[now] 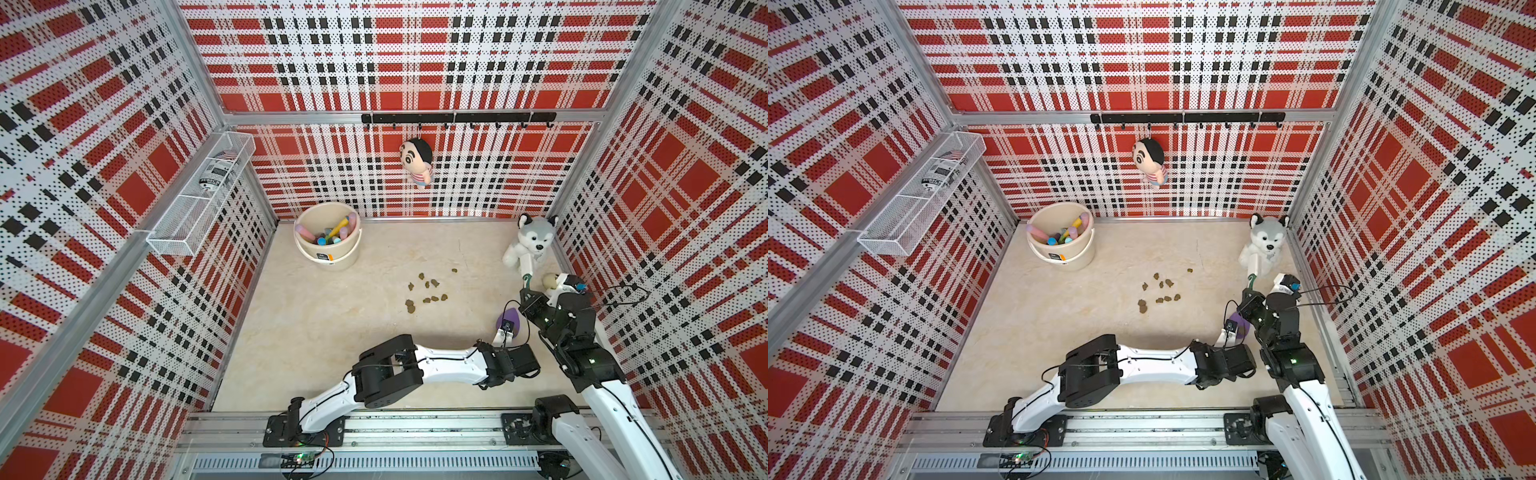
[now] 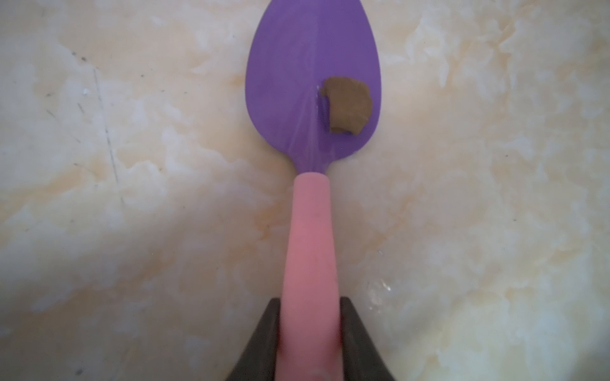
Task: Brush the soil off the hand trowel and place it into the bucket
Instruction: Pick up the hand trowel from the center of the board, then brush off the soil from the hand trowel.
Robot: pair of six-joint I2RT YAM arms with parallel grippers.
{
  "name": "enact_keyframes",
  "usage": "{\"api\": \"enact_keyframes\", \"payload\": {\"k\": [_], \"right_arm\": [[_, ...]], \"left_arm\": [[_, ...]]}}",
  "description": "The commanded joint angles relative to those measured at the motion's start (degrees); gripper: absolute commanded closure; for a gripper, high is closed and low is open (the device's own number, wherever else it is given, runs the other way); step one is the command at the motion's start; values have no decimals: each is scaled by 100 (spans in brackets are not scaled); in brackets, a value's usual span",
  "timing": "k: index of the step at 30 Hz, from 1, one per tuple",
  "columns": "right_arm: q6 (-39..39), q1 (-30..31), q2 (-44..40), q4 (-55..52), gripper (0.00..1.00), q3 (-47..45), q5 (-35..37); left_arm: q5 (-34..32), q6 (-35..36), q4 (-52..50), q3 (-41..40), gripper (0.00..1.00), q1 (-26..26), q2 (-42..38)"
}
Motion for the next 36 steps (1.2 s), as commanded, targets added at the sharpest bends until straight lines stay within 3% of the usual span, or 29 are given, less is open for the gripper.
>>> {"api": "enact_keyframes", "payload": {"k": [1,8,15,18,22,26,29,36], "right_arm": [[-6,-62,-34,116,100,106,-19],[-109,-153,47,263,100,103,-351],[-368,-193,267,922,100,-10,-1585],[-466,-191,437,1502,100,-118,-2610],[-359,-183,805,2846,100,-369,-4484],[123,-79,1277,3807,100,-521,-5581],[135,354,1596,4077,100,-514,-5822],[-591,1396,2488,3503,100,-119,-5638]], "left_arm": [[79,206,-97,-253,100,127,-599],[569,750,-100,-1379,100,507,-1784],[1355,1111,137,-3080,100,1447,-3166],[1408,1204,250,-3746,100,1890,-3819],[1533,1345,401,-4478,100,2530,-4683],[1720,1679,414,-4898,100,2995,-5441],[1710,1890,254,-5011,100,3196,-5763],[1645,2147,-344,-4918,100,3415,-5941]]}}
